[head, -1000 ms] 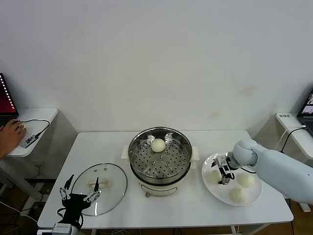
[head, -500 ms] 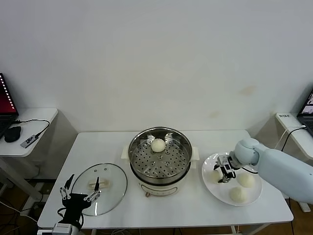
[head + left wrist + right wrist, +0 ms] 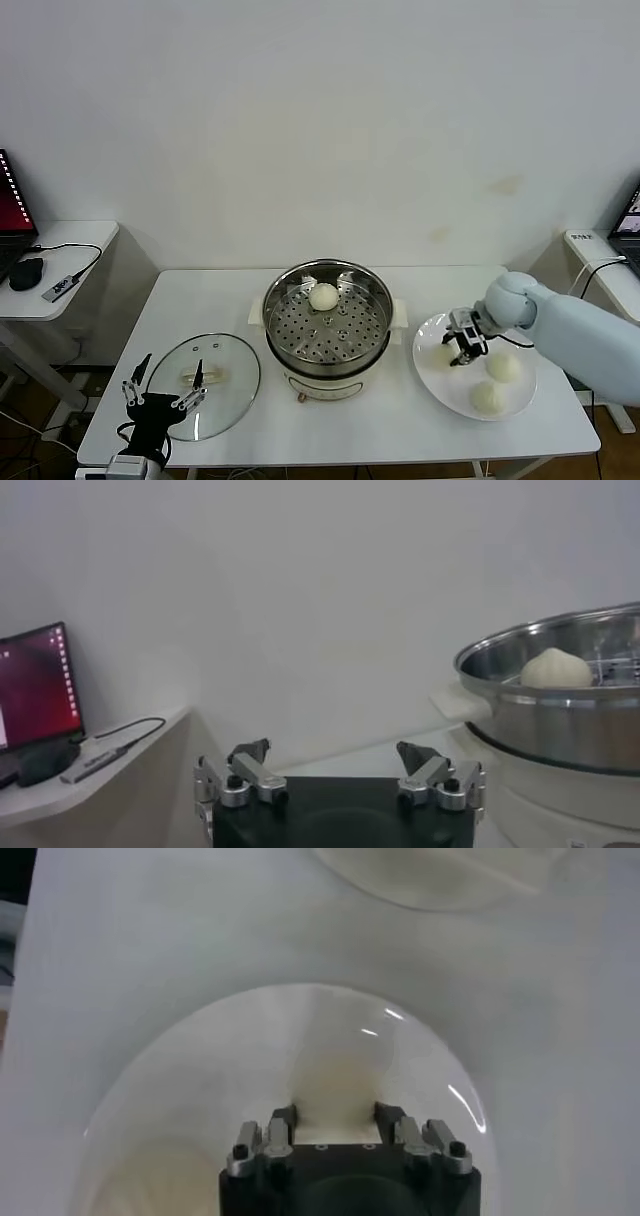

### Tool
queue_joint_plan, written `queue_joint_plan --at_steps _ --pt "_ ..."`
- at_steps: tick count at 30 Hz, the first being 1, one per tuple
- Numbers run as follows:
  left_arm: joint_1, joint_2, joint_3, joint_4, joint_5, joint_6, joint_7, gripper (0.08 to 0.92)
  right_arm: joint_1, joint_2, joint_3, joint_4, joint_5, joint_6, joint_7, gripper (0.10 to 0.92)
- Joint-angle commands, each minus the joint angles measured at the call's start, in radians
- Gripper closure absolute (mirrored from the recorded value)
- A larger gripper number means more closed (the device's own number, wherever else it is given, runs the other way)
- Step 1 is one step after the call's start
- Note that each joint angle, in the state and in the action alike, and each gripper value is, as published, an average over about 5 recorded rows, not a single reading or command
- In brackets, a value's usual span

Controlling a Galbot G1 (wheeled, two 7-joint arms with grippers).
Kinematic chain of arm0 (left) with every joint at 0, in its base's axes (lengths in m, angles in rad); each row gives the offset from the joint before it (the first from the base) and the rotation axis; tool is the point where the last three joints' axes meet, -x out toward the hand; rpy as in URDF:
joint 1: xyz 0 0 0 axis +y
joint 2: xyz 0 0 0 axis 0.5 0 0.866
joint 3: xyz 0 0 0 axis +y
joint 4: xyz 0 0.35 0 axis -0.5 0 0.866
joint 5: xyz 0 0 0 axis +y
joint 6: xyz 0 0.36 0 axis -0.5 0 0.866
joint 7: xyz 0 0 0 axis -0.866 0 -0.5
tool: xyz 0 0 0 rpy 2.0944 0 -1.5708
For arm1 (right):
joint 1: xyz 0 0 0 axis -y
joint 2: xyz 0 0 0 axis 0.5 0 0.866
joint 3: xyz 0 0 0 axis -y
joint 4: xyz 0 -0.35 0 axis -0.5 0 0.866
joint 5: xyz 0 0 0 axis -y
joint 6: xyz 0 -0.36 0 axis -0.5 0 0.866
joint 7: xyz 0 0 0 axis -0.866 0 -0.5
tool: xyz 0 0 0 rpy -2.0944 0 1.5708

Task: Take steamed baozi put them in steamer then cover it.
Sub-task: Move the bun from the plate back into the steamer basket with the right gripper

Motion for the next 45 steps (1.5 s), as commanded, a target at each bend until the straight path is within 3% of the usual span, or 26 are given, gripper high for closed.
queue_joint_plan --at_steps 1,8,14,24,35,45 --pt "0.000 0.001 0.003 -0.003 -0.001 0.001 0.000 0.177 0.189 -0.054 -0.074 0.056 0.090 -0.008 -0.017 0.497" --pt "-0.004 0.008 0.010 -0.012 -0.004 0.004 0.000 0.177 0.508 -0.059 -0.260 0.124 0.233 -0.036 -0.022 0.491" --pt "-0.007 0.016 0.010 -0.017 -0.009 0.004 0.000 0.177 0.736 0.075 -0.387 0.142 0.387 -0.072 -0.004 0.483" --pt "-0.020 0.021 -0.009 -0.005 -0.019 0.004 0.000 0.177 0.704 0.329 -0.396 0.154 0.609 -0.186 0.099 0.475" --pt "-0.022 0.014 -0.034 -0.003 -0.024 0.003 0.001 0.177 0.490 0.552 -0.360 0.027 0.621 -0.282 0.190 0.474" --pt "-0.022 0.005 -0.039 -0.002 -0.022 -0.001 0.001 0.177 0.407 0.639 -0.370 -0.052 0.579 -0.318 0.221 0.474"
